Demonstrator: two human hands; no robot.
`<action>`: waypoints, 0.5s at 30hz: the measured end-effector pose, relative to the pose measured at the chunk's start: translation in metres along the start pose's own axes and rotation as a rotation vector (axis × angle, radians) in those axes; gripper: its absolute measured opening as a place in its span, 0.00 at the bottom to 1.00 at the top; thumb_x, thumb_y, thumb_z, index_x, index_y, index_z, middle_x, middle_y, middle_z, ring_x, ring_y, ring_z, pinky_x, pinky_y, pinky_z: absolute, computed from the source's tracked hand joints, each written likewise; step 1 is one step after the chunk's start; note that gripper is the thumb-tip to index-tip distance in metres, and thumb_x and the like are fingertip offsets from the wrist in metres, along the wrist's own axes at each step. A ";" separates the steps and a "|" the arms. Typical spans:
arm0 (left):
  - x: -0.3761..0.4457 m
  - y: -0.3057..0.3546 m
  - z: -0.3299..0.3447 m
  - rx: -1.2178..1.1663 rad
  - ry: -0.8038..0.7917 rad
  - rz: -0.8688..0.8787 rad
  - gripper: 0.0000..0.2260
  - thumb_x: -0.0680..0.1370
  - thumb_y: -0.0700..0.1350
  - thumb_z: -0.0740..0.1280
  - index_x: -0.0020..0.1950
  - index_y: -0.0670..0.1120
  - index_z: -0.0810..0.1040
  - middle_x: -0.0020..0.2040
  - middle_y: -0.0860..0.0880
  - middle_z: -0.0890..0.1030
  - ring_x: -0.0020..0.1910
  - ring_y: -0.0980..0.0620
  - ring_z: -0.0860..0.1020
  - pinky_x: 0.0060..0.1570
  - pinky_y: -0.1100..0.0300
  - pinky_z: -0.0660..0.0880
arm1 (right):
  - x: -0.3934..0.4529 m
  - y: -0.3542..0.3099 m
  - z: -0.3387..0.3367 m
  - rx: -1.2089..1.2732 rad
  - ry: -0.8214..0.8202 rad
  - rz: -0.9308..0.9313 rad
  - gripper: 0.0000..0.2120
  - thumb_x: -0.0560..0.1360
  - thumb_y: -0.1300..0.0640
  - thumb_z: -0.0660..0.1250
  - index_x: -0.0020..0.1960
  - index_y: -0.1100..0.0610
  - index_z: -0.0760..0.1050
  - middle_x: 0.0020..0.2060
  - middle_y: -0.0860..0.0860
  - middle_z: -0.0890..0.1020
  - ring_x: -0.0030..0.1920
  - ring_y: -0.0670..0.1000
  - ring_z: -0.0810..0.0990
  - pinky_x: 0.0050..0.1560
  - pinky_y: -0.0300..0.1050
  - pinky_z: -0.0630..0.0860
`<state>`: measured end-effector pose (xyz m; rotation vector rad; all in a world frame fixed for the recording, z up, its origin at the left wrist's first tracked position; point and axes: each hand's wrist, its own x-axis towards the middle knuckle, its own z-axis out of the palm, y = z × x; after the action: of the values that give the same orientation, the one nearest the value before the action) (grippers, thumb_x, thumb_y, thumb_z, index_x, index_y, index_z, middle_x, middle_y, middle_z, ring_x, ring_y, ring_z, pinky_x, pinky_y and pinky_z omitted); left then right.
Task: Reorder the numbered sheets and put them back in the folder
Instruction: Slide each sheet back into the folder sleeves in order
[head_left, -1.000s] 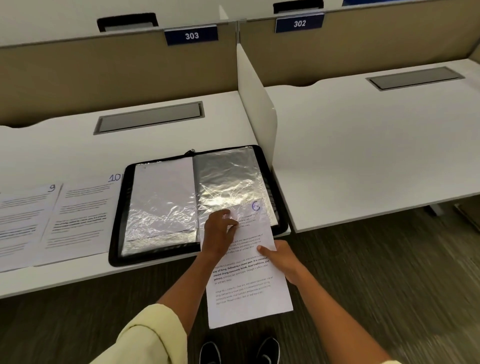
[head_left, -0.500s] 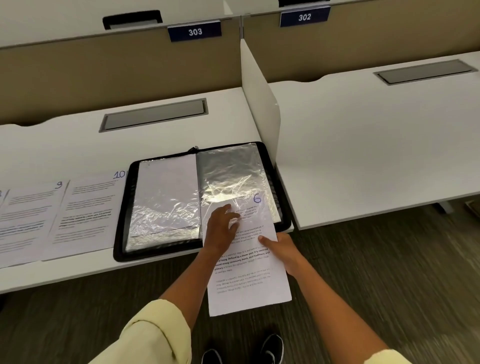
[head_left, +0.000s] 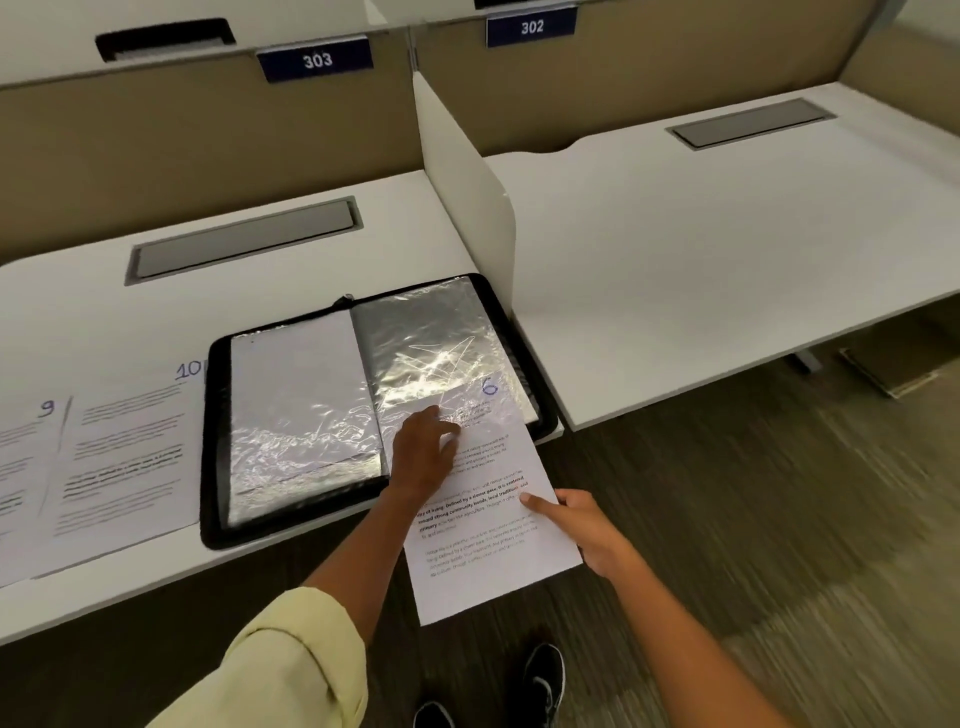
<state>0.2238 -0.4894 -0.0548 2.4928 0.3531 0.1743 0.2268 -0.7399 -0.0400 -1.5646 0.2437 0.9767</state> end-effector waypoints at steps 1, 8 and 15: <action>0.000 -0.001 -0.002 0.002 -0.005 0.005 0.09 0.78 0.42 0.69 0.57 0.45 0.82 0.69 0.42 0.74 0.70 0.42 0.69 0.69 0.49 0.62 | -0.004 0.004 0.001 0.009 0.016 -0.005 0.20 0.73 0.48 0.76 0.58 0.59 0.80 0.49 0.53 0.87 0.49 0.53 0.87 0.55 0.55 0.82; -0.002 -0.011 -0.010 0.027 -0.054 0.068 0.10 0.79 0.43 0.68 0.60 0.44 0.81 0.70 0.42 0.73 0.70 0.42 0.68 0.69 0.49 0.64 | -0.030 0.036 0.011 0.292 0.157 0.022 0.18 0.74 0.52 0.75 0.59 0.61 0.78 0.52 0.55 0.86 0.55 0.54 0.85 0.51 0.50 0.83; -0.006 -0.016 -0.013 0.003 -0.064 0.116 0.10 0.79 0.41 0.68 0.59 0.43 0.82 0.69 0.40 0.73 0.70 0.39 0.69 0.68 0.46 0.66 | -0.051 0.067 0.044 0.535 0.201 0.044 0.21 0.72 0.61 0.76 0.62 0.60 0.74 0.54 0.58 0.85 0.55 0.59 0.85 0.51 0.53 0.83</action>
<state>0.2122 -0.4708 -0.0541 2.5165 0.1829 0.1405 0.1327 -0.7368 -0.0498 -1.1633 0.6284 0.7084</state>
